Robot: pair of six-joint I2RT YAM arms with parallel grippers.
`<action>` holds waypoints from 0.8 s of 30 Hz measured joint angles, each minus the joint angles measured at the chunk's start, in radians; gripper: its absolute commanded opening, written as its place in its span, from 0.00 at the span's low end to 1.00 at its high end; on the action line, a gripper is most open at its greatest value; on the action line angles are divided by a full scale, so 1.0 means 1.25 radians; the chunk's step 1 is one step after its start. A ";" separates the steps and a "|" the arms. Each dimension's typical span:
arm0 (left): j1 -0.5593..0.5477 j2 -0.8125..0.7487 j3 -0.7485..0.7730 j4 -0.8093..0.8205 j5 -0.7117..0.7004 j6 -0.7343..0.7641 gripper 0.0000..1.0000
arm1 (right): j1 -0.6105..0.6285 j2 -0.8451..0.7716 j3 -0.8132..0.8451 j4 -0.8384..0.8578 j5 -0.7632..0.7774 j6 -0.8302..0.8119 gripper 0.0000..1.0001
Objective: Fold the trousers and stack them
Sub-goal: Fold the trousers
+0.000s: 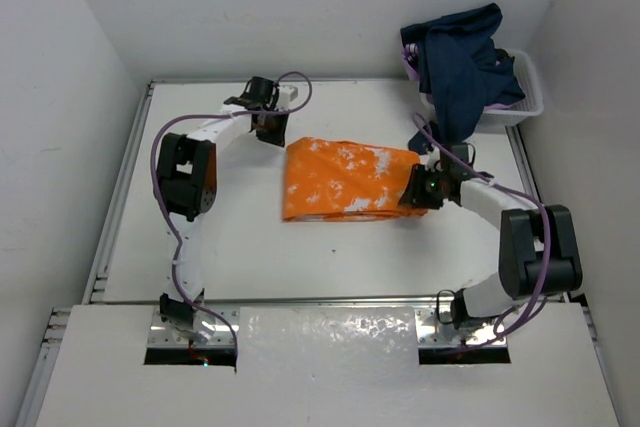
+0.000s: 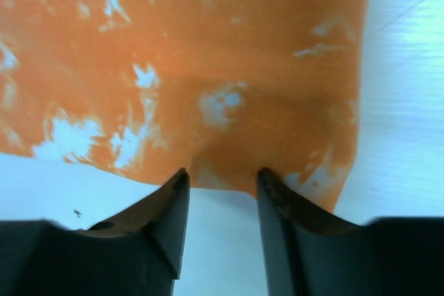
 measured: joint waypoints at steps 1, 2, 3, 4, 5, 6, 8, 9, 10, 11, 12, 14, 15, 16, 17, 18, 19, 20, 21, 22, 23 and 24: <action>0.001 0.000 0.003 -0.004 -0.001 0.002 0.01 | -0.010 -0.005 0.015 -0.013 -0.002 -0.003 0.51; 0.002 0.000 0.007 -0.008 -0.002 0.003 0.05 | -0.022 -0.013 0.027 -0.025 -0.005 -0.002 0.62; 0.004 0.000 0.012 -0.012 -0.003 0.005 0.09 | -0.044 -0.026 0.038 -0.034 -0.007 0.001 0.65; 0.007 0.000 0.017 -0.018 -0.003 0.007 0.21 | -0.067 -0.040 0.049 -0.041 -0.015 0.002 0.75; 0.010 0.000 0.023 -0.024 -0.004 0.012 0.26 | -0.103 -0.057 0.060 -0.048 -0.020 0.004 0.80; 0.015 -0.002 0.029 -0.030 -0.003 0.012 0.29 | -0.137 -0.073 0.069 -0.055 -0.024 0.007 0.85; 0.027 -0.010 0.034 -0.039 -0.006 0.014 0.32 | -0.213 -0.103 0.091 -0.075 -0.030 0.011 0.99; 0.037 -0.018 0.036 -0.045 -0.006 0.016 0.34 | -0.254 -0.115 0.103 -0.090 -0.033 0.011 0.99; 0.048 -0.030 0.037 -0.052 -0.005 0.017 0.35 | -0.288 -0.124 0.114 -0.102 -0.033 0.008 0.99; 0.060 -0.043 0.037 -0.058 -0.005 0.018 0.35 | -0.326 -0.130 0.121 -0.116 -0.033 0.006 0.99; 0.075 -0.058 0.037 -0.065 -0.005 0.018 0.35 | -0.364 -0.134 0.125 -0.129 -0.036 0.005 0.99; 0.112 -0.095 0.037 -0.073 -0.001 0.020 0.35 | -0.432 -0.136 0.125 -0.160 -0.042 0.006 0.99; 0.135 -0.113 0.036 -0.073 0.002 0.020 0.35 | -0.474 -0.136 0.123 -0.177 -0.046 0.006 0.99; 0.164 -0.136 0.031 -0.068 0.005 0.020 0.35 | -0.510 -0.136 0.121 -0.194 -0.047 0.008 0.99; 0.191 -0.155 0.022 -0.064 0.007 0.020 0.35 | -0.546 -0.136 0.118 -0.209 -0.042 0.010 0.99; 0.221 -0.173 0.010 -0.062 0.010 0.020 0.35 | -0.573 -0.136 0.116 -0.219 -0.037 0.013 0.99; 0.246 -0.188 -0.005 -0.056 0.013 0.020 0.35 | -0.592 -0.136 0.114 -0.229 -0.031 0.015 0.99; 0.276 -0.206 -0.031 -0.050 0.015 0.021 0.35 | -0.603 -0.136 0.112 -0.238 -0.024 0.016 0.99; 0.299 -0.216 -0.050 -0.050 0.014 0.021 0.35 | -0.606 -0.136 0.111 -0.246 -0.021 0.016 0.99; 0.325 -0.227 -0.080 -0.043 0.009 0.023 0.35 | -0.605 -0.136 0.110 -0.251 -0.022 0.015 0.99; 0.342 -0.234 -0.106 -0.042 0.003 0.024 0.35 | -0.604 -0.136 0.110 -0.255 -0.023 0.015 0.99; 0.354 -0.240 -0.134 -0.040 -0.002 0.026 0.35 | -0.604 -0.136 0.109 -0.257 -0.024 0.015 0.99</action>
